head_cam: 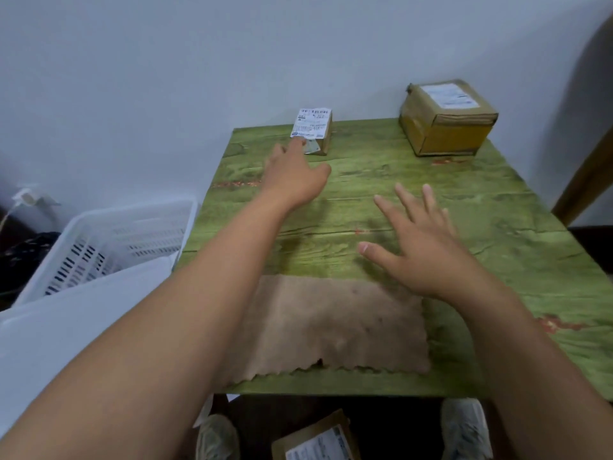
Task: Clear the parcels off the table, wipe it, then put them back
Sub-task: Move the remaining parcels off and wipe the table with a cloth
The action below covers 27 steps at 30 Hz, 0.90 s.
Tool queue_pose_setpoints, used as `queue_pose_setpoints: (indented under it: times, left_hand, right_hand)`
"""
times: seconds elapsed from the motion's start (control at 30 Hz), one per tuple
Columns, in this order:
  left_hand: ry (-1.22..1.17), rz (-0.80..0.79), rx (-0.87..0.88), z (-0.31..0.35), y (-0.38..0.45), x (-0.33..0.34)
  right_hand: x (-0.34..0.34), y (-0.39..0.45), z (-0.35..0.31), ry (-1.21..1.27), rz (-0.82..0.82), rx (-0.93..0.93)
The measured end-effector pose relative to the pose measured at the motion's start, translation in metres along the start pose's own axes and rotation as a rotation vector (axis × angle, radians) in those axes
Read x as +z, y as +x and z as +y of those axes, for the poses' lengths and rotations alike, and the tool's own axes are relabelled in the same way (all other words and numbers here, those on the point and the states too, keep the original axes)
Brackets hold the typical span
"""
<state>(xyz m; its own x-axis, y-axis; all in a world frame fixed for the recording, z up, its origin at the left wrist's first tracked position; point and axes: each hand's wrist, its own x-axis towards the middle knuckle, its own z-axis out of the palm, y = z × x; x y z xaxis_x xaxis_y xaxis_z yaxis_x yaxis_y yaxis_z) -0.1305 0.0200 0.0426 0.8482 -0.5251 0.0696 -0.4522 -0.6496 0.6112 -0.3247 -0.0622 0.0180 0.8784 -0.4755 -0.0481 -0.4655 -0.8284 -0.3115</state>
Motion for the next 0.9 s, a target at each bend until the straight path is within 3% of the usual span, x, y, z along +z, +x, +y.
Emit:
queue_pose_setpoints:
  times: [0.47,0.9]
  left_hand:
    - [0.098,0.005,-0.112,-0.005,0.132,0.059]
    - [0.019,0.114,-0.15,-0.011,0.169,0.071]
  right_hand:
    - [-0.007,0.037,0.015,-0.002,-0.061,-0.013]
    - [0.0,0.036,0.02,0.047,-0.102,-0.023]
